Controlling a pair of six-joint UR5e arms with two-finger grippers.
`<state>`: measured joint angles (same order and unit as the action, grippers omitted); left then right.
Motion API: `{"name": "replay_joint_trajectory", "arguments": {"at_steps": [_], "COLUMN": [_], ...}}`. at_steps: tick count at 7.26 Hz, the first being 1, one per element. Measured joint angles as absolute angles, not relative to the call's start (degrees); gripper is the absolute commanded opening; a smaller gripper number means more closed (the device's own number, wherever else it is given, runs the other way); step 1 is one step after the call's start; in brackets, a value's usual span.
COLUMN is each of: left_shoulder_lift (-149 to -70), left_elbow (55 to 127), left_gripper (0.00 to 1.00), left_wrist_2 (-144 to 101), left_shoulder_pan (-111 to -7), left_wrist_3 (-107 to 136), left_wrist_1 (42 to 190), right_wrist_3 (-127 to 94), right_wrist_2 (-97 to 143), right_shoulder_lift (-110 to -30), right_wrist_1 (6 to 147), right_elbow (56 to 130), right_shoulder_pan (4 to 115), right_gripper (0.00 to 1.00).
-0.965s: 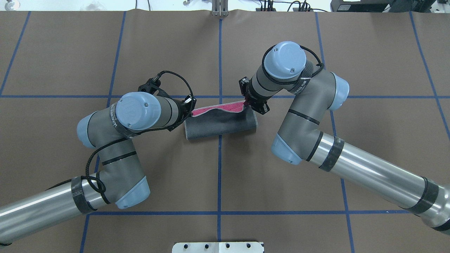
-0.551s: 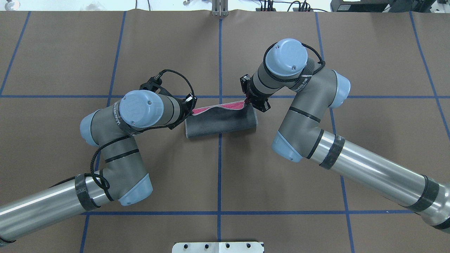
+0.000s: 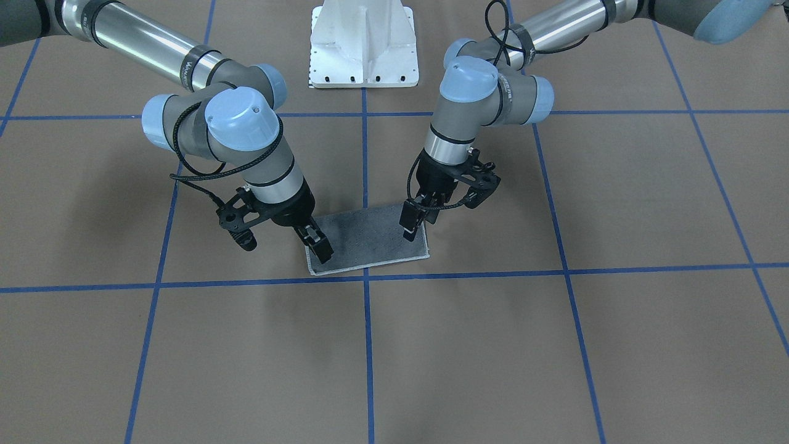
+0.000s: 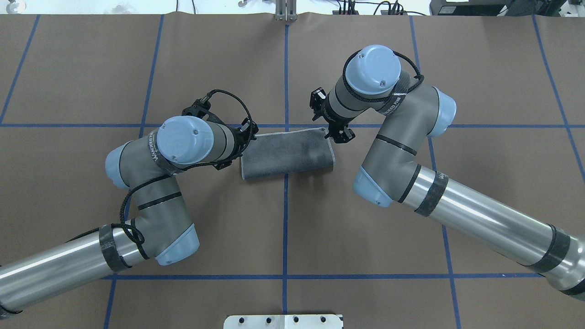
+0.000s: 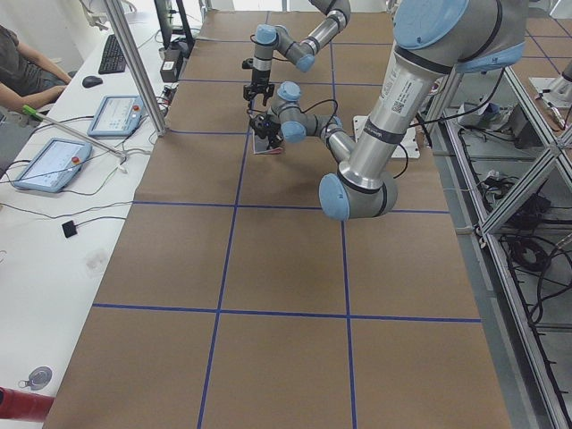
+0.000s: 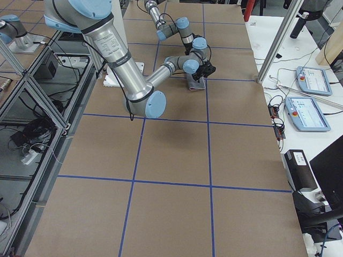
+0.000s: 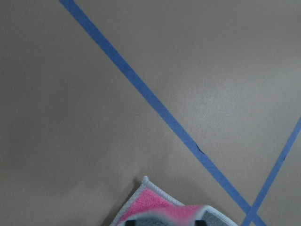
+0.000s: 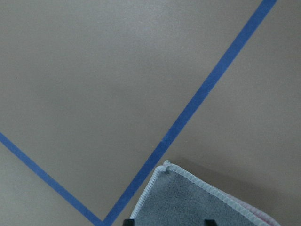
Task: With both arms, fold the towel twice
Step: 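Lower the corners onto the far edge and open both grippers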
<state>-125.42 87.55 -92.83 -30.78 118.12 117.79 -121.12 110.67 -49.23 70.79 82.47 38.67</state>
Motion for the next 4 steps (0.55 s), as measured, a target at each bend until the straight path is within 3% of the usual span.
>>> {"name": "replay_joint_trajectory", "arguments": {"at_steps": [4], "left_shoulder_lift": [-125.39], "left_elbow": [89.03], "left_gripper": [1.0], "left_wrist_2": [-93.06], "left_shoulder_pan": [-32.22], "left_wrist_3": [118.14], "left_wrist_1": [118.04], "right_wrist_3": [-122.1], "right_wrist_2": [110.46], "right_shoulder_lift": [-53.53], "right_wrist_1": [70.51], "right_elbow": [85.86], "right_shoulder_pan": [36.6], "right_gripper": [0.97]}}
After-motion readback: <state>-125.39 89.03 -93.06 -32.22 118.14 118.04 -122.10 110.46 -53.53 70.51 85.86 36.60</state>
